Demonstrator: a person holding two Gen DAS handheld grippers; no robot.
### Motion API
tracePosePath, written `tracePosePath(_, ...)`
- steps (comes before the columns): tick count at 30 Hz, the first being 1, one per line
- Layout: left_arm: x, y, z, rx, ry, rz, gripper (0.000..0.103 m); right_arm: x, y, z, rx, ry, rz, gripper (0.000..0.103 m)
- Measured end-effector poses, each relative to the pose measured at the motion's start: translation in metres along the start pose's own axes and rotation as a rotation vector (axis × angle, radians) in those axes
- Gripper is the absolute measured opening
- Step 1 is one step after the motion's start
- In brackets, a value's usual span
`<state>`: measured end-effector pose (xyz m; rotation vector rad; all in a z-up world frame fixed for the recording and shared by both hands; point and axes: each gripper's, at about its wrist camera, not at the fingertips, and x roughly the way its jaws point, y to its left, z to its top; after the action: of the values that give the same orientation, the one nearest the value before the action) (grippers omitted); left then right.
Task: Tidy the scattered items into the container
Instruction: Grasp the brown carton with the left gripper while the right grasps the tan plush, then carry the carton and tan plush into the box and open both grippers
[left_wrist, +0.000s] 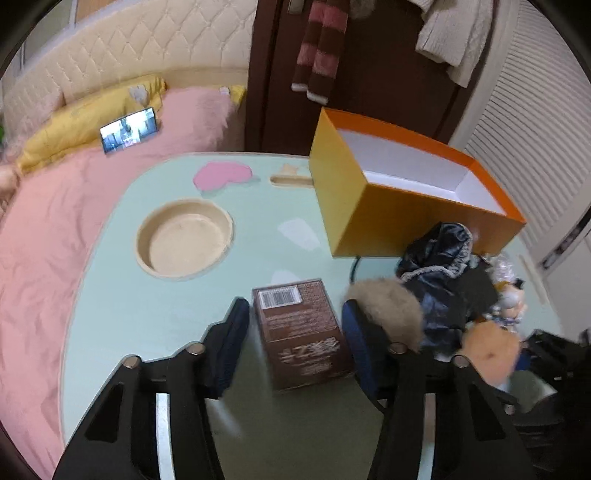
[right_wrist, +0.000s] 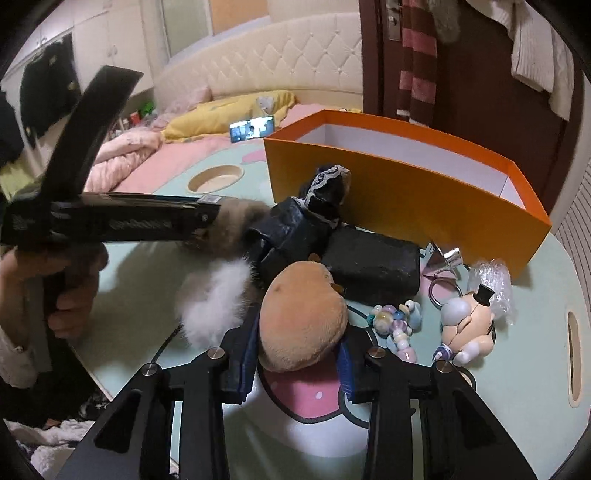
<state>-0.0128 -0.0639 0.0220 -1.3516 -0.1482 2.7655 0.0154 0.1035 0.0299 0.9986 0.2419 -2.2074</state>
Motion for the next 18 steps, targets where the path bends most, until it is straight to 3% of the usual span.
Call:
tracePosePath(7, -0.011, 0.010, -0.006, -0.041, -0.021, -0.068, 0.042, -0.018, -0.012, 0.000, 0.065, -0.060, 0.035, 0.034)
tracePosePath(18, -0.081, 0.011, 0.008, -0.062, -0.222, -0.162, 0.042, -0.053, -0.015, 0.027, 0.092, -0.160, 0.080, 0.034)
